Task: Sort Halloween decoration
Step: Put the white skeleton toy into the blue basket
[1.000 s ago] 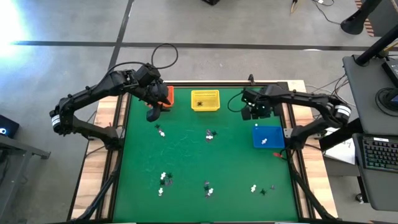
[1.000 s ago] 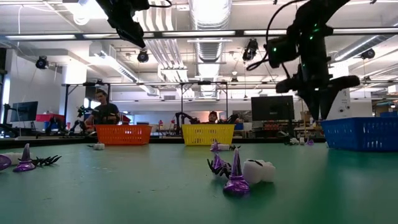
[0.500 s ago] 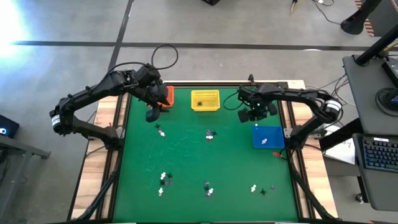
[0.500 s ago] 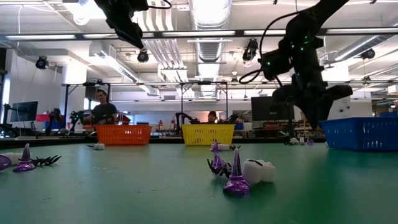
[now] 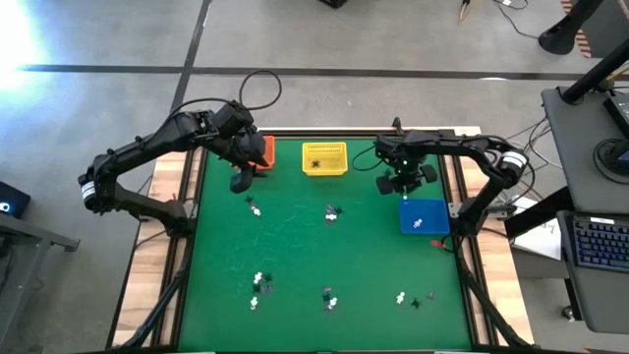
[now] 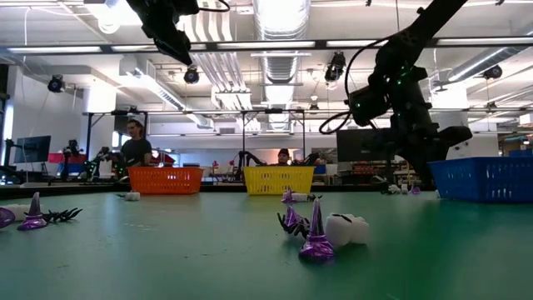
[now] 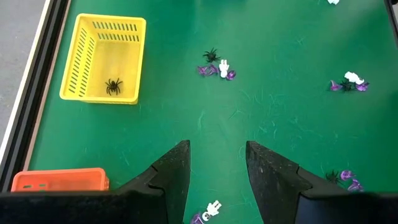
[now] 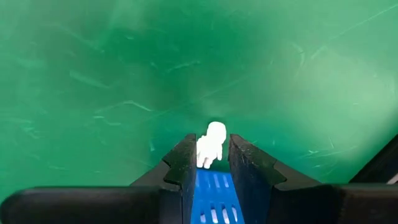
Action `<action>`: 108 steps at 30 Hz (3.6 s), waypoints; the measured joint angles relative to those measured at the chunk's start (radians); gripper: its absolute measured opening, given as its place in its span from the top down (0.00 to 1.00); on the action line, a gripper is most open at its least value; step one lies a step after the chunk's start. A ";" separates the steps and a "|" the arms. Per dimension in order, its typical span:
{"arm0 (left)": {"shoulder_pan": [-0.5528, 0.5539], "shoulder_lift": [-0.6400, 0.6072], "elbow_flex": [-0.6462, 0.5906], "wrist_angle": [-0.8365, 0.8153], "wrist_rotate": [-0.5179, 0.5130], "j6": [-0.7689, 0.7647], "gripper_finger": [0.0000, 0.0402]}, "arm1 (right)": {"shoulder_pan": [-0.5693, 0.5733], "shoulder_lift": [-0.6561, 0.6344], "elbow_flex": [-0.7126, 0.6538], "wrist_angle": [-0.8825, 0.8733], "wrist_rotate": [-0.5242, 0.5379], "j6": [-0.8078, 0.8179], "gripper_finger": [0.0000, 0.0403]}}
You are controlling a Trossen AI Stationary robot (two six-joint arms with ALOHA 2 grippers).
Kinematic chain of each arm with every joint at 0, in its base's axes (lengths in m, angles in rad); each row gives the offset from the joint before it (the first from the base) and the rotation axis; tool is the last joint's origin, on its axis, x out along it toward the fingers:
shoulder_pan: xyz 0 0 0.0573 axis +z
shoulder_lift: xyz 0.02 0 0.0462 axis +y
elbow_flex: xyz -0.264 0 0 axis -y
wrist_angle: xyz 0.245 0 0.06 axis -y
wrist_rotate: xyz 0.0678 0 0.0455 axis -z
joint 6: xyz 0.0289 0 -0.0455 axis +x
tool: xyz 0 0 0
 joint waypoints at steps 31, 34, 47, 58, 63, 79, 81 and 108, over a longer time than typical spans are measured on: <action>0.000 0.000 0.000 -0.005 0.000 -0.012 0.66 | -0.005 0.131 0.002 0.018 -0.003 -0.038 0.79; 0.000 0.000 0.000 -0.005 0.000 -0.013 0.66 | -0.005 0.131 0.002 0.024 -0.003 -0.038 0.79; 0.000 0.000 0.000 -0.010 0.000 -0.013 0.66 | -0.004 0.132 0.001 0.032 0.019 -0.042 0.94; 0.000 0.000 0.000 -0.023 0.000 -0.013 0.66 | -0.004 0.104 -0.003 0.033 0.035 -0.044 0.96; 0.000 0.000 0.000 -0.029 0.000 -0.013 0.66 | -0.005 0.062 -0.003 0.053 0.096 -0.040 0.96; 0.000 0.000 0.000 -0.029 0.000 -0.021 0.66 | -0.005 -0.057 -0.002 0.041 0.096 -0.020 0.96; 0.000 0.000 0.000 -0.029 0.000 -0.021 0.66 | -0.005 -0.088 -0.002 0.039 0.107 -0.007 0.96; 0.000 0.000 0.000 -0.031 -0.001 -0.025 0.66 | 0.233 -0.438 -0.031 -0.195 0.055 0.306 0.98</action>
